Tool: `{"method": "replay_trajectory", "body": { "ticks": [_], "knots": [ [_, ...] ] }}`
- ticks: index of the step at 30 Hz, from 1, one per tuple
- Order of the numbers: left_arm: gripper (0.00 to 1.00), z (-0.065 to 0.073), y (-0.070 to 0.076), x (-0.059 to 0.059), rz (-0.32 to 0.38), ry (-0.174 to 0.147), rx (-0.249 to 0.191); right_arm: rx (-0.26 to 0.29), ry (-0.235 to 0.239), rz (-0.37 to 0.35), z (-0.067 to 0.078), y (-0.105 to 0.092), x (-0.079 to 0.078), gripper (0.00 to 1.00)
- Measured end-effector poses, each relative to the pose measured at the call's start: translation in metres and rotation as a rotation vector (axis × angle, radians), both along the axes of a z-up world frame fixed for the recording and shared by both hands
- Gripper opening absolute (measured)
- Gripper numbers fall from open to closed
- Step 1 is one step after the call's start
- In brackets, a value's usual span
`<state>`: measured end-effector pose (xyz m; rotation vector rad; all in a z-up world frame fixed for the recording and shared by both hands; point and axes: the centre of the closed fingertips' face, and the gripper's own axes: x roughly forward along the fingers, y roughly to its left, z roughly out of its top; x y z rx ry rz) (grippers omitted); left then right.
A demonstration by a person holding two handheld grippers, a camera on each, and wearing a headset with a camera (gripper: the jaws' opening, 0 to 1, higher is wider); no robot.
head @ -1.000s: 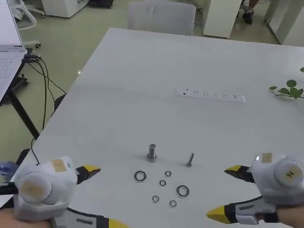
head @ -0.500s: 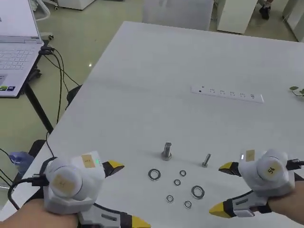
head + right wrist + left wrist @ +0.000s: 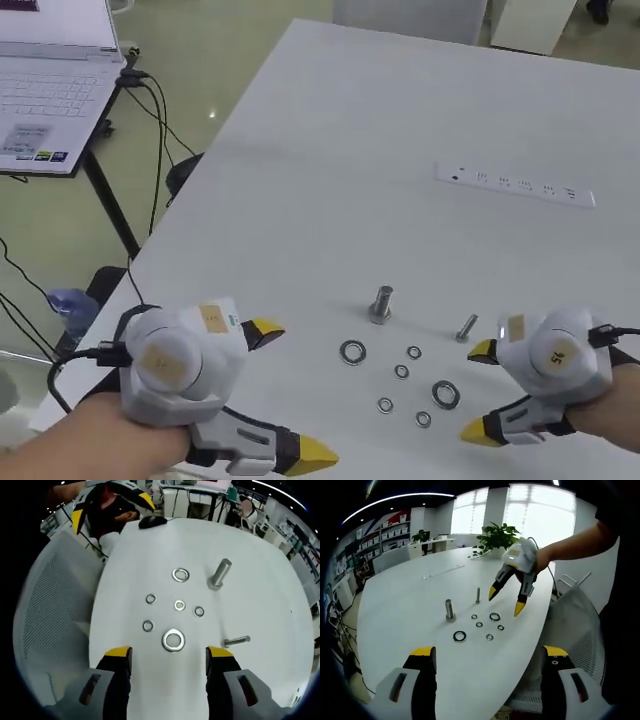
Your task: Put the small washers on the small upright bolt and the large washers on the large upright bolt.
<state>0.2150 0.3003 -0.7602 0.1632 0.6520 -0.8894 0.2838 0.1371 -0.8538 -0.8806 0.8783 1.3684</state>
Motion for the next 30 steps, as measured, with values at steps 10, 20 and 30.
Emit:
{"method": "replay_trajectory", "body": {
  "ticks": [10,20,30],
  "knots": [
    [0.84,-0.001,0.002,-0.007,-0.016,0.003,-0.001,-0.068,-0.017,0.070,-0.015,0.007,0.006,0.57],
    [0.81,-0.003,0.000,-0.011,-0.039,0.004,-0.004,-0.091,-0.010,0.084,-0.020,0.009,0.005,0.53],
    [0.80,-0.006,0.002,-0.009,-0.062,0.003,0.003,-0.120,0.006,0.086,-0.024,0.010,0.005,0.48]
  ]
}}
